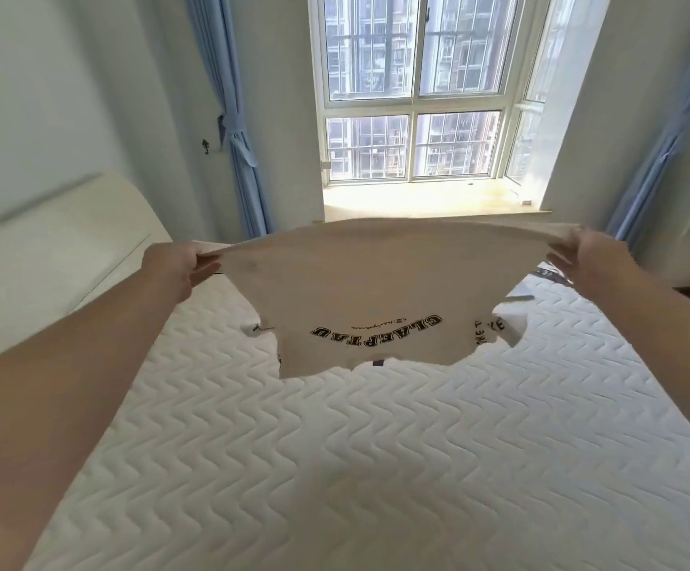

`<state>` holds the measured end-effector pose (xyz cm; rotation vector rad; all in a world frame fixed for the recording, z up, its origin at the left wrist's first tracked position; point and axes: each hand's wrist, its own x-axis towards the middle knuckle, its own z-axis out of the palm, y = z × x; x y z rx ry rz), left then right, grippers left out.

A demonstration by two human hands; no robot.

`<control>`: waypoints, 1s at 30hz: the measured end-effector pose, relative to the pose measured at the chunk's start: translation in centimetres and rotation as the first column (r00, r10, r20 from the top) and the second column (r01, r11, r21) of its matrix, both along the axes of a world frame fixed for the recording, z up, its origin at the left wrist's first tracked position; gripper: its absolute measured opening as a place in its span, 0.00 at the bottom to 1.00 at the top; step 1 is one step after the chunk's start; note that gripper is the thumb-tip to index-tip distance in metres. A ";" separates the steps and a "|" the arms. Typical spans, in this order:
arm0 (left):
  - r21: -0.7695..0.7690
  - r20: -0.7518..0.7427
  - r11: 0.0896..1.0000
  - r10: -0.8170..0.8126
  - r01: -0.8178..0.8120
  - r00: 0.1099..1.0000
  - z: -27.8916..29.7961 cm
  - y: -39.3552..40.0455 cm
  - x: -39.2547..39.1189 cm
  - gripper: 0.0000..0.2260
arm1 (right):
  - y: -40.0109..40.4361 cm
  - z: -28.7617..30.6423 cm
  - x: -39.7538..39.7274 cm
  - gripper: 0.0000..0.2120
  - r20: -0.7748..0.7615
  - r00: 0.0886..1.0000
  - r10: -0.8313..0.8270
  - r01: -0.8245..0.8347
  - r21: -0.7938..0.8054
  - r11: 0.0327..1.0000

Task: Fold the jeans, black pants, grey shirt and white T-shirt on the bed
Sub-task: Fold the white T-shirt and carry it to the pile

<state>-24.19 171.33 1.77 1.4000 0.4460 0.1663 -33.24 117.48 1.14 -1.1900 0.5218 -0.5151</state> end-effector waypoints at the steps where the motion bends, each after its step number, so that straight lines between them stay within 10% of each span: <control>1: -0.013 -0.047 1.000 -0.008 0.007 0.999 -1.2 0.1 -0.5 0.09 | -0.2 -1.2 -0.2 0.06 -0.011 1.000 0.025 -0.025 0.037 0.999; 18: 0.036 -0.717 0.997 0.076 -0.073 0.693 -44.7 3.1 -23.1 0.05 | 1.9 -45.6 -19.4 0.08 -0.734 0.665 0.136 0.096 0.264 0.960; 30: 0.316 -0.804 0.939 0.187 0.138 0.565 -60.6 7.7 -42.1 0.09 | 4.4 -58.3 -39.3 0.14 -0.978 0.206 -0.024 -0.238 -0.074 0.968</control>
